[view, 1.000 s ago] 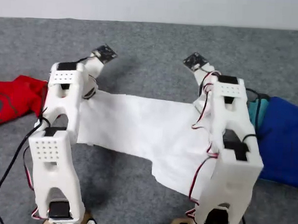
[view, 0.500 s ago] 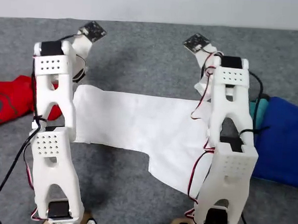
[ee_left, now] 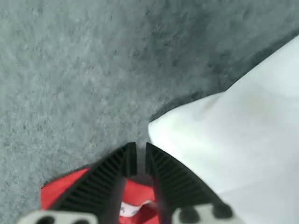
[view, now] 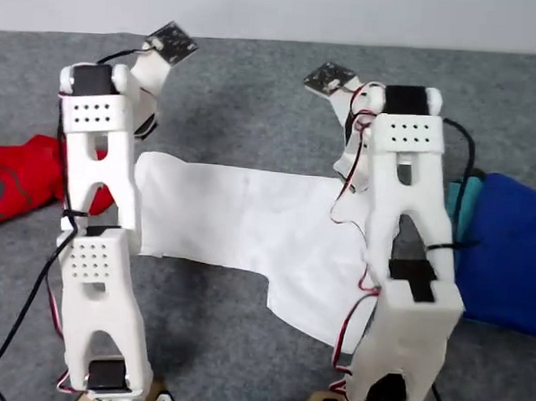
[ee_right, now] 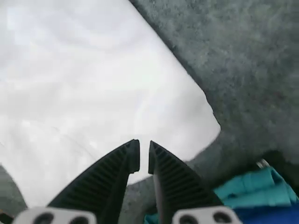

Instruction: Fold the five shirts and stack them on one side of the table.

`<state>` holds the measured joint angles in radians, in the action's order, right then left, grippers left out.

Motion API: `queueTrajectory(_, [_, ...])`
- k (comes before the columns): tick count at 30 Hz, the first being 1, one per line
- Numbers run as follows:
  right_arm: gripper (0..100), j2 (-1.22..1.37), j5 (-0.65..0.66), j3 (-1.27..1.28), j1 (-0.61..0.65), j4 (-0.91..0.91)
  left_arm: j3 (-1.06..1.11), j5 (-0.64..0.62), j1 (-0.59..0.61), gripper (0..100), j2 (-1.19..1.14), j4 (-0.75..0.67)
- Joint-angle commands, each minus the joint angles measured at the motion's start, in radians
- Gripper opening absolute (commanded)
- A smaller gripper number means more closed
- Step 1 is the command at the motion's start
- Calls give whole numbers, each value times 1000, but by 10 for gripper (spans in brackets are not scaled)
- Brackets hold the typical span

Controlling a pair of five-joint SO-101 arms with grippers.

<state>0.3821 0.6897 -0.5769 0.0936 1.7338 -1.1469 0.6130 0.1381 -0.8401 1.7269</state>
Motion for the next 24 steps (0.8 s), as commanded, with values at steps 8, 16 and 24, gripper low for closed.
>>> queueTrajectory(8, [43, -346, -117, -63, -225, 58, 397, -163, -279, 43, 390, 29])
queueTrajectory(16, [46, -547, -115, -58, -443, 58, 792, -167, -620, 46, 638, 25])
queueTrajectory(24, [46, -662, -178, 32, -627, 58, 993, -166, -898, 146, 647, -46])
